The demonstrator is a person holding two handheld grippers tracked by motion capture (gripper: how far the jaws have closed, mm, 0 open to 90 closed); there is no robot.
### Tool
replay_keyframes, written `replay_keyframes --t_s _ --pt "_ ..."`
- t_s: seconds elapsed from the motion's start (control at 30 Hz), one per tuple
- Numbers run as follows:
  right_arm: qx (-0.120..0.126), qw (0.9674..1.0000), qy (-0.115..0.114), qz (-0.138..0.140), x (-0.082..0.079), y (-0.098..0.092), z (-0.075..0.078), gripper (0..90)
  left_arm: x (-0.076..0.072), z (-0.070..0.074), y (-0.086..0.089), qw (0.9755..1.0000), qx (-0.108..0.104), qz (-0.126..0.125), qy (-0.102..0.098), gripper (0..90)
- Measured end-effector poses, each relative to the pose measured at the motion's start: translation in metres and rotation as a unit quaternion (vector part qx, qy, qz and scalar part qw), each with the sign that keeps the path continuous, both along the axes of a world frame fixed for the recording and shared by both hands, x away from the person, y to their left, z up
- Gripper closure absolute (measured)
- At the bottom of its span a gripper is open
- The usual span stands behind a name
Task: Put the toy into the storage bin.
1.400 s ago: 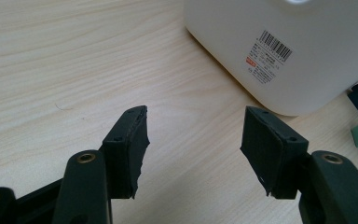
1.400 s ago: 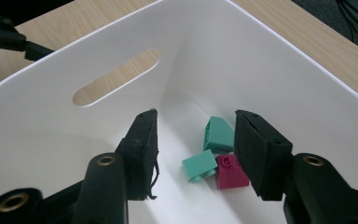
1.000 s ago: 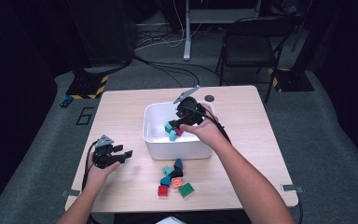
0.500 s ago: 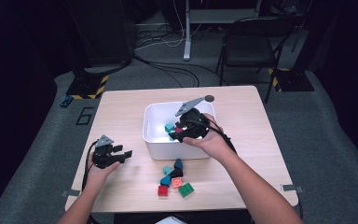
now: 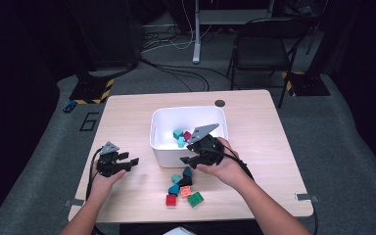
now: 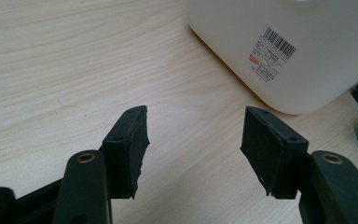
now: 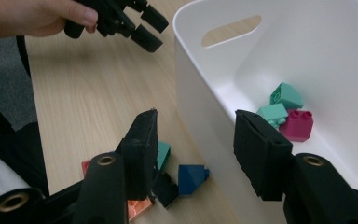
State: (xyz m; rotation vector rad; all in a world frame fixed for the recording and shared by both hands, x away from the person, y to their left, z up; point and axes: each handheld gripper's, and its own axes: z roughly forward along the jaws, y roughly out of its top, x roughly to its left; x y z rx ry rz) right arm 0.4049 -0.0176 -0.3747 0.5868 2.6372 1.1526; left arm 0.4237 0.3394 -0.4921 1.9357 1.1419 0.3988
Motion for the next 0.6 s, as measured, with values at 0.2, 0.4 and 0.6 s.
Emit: replay_keyframes --t_s 0.2,0.4,0.6 --pt "0.004 1.0000 0.003 -0.003 -0.010 -0.006 -0.021 49.8 0.000 0.000 -0.001 1.0000 0.003 -0.001 0.001 40.4" --pt "0.007 0.9998 0.014 -0.010 -0.019 -0.009 -0.045 50.9 0.000 0.000 -0.001 1.0000 0.002 0.001 0.001 40.4" --pt "-0.004 0.9996 0.023 -0.015 -0.024 -0.014 -0.070 52.0 -0.001 0.000 -0.001 1.0000 0.003 0.001 0.003 40.4"
